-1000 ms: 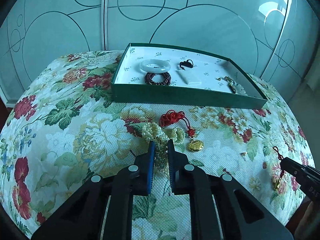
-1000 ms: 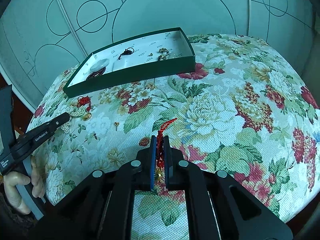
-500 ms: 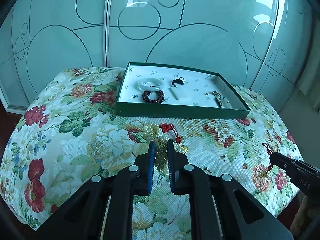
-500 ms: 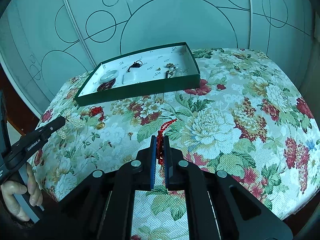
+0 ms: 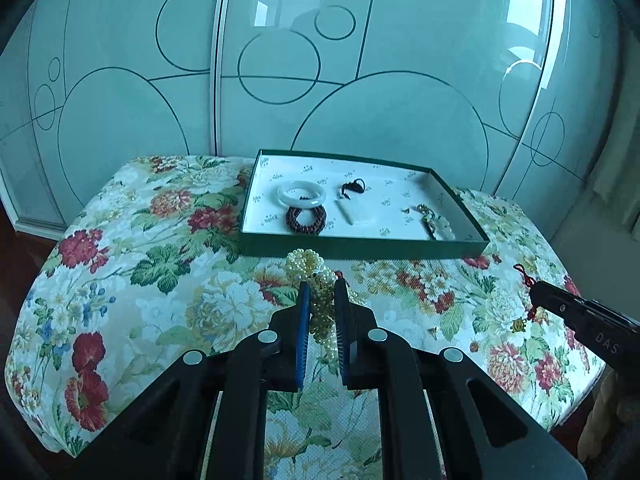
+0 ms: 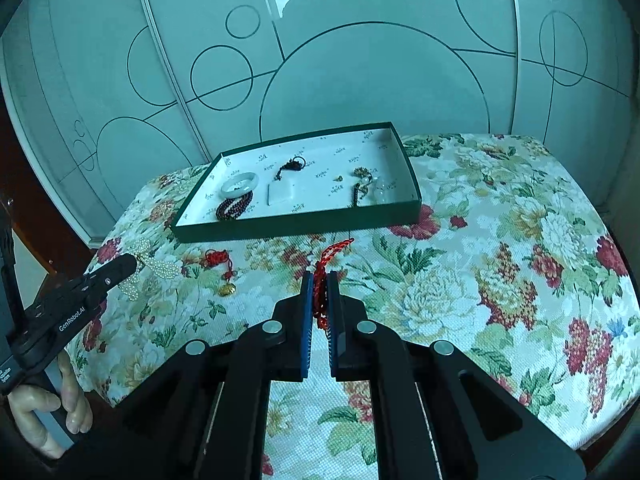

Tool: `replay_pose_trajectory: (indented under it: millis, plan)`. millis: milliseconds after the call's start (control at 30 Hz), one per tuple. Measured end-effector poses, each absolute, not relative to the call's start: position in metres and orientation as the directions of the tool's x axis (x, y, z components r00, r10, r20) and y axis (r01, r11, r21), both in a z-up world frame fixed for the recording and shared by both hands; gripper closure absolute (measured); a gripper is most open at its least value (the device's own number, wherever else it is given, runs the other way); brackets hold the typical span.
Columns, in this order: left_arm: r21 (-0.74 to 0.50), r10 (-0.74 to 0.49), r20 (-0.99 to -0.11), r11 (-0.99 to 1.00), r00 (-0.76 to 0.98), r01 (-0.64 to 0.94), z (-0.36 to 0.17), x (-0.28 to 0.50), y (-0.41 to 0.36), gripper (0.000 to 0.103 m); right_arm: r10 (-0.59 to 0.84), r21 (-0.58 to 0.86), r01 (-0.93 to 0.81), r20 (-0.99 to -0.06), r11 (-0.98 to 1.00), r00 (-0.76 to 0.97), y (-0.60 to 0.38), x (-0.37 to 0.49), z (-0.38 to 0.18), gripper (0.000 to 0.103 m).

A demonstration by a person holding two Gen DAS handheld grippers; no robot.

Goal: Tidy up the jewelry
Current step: 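Carry the pearl necklace and red tassel cord into the box and open both tools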

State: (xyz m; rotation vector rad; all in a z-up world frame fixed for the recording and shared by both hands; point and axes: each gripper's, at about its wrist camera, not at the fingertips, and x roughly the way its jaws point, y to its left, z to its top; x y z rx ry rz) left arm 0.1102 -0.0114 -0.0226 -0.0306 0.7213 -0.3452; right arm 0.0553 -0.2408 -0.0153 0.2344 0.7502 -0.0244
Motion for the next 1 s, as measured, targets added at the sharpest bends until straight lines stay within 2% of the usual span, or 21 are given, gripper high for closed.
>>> replay_pose_trajectory:
  millis: [333, 533, 1000]
  plan:
    - [-0.119, -0.346, -0.589, 0.931, 0.730, 0.345, 0.010, 0.149, -0.035, 0.091, 0.069, 0.202, 0.063, -0.585, 0.977, 0.808, -0.241, 0.107, 0.027, 0.097]
    - [-0.118, -0.363, -0.584, 0.923, 0.726, 0.366, 0.013, 0.191, -0.059, 0.091, 0.084, 0.230, 0.061, -0.572, 0.971, 0.816, -0.250, 0.152, 0.031, 0.097]
    - [-0.071, -0.307, -0.721, 0.925, 0.622, 0.374, -0.068, 0.268, -0.099, 0.091, 0.095, 0.213, 0.090, -0.723, 0.973, 0.685, -0.249, 0.230, -0.051, 0.096]
